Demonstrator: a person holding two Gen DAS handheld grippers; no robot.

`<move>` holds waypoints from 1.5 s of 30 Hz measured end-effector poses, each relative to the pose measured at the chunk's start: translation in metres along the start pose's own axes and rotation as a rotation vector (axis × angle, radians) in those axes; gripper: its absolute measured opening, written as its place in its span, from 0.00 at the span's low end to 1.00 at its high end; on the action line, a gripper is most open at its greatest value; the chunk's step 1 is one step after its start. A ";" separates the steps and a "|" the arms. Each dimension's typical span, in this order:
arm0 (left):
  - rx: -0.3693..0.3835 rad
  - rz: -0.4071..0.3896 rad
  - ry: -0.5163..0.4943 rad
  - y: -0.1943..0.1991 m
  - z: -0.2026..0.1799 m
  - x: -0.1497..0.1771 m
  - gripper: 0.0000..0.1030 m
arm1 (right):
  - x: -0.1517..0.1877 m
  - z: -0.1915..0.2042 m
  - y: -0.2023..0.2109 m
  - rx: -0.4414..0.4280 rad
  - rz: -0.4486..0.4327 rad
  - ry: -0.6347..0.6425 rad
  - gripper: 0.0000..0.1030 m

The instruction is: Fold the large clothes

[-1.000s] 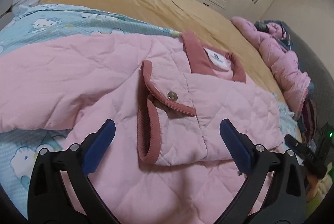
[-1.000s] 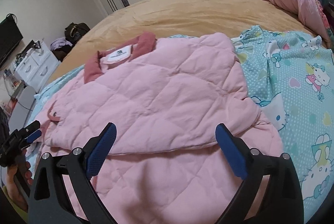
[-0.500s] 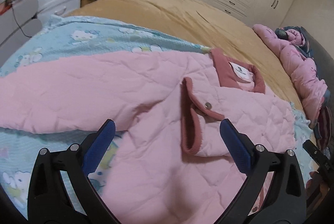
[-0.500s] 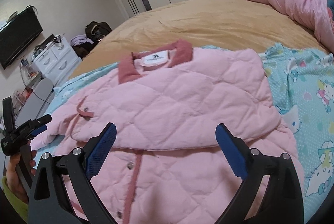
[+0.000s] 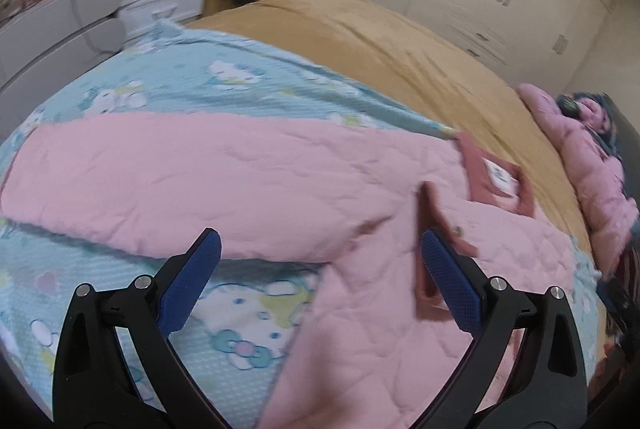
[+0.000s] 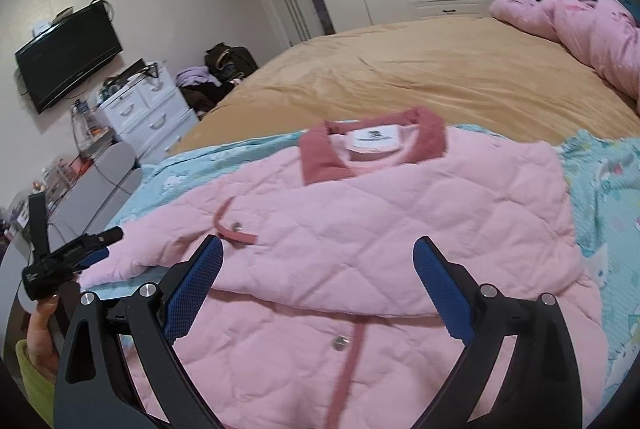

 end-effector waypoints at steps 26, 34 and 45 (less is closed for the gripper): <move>-0.133 -0.068 0.346 0.023 0.134 -0.007 0.91 | 0.019 0.198 -0.067 -0.232 0.127 0.296 0.93; -0.160 -0.043 0.445 0.016 0.173 0.000 0.91 | 0.041 0.243 -0.086 -0.289 0.201 0.374 0.92; -0.132 -0.093 0.673 -0.002 0.229 0.015 0.91 | 0.060 0.266 -0.109 -0.315 0.269 0.411 0.92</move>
Point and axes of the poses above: each gripper's, at about its wrist camera, not at the fingertips, and y roughly against the way its jaws point, z to its left, x to its underside, the point moved 6 cm from there along -y, roughly the way its jaws point, and after that the axes turned 7 degrees about x, right-handed, at the moved point
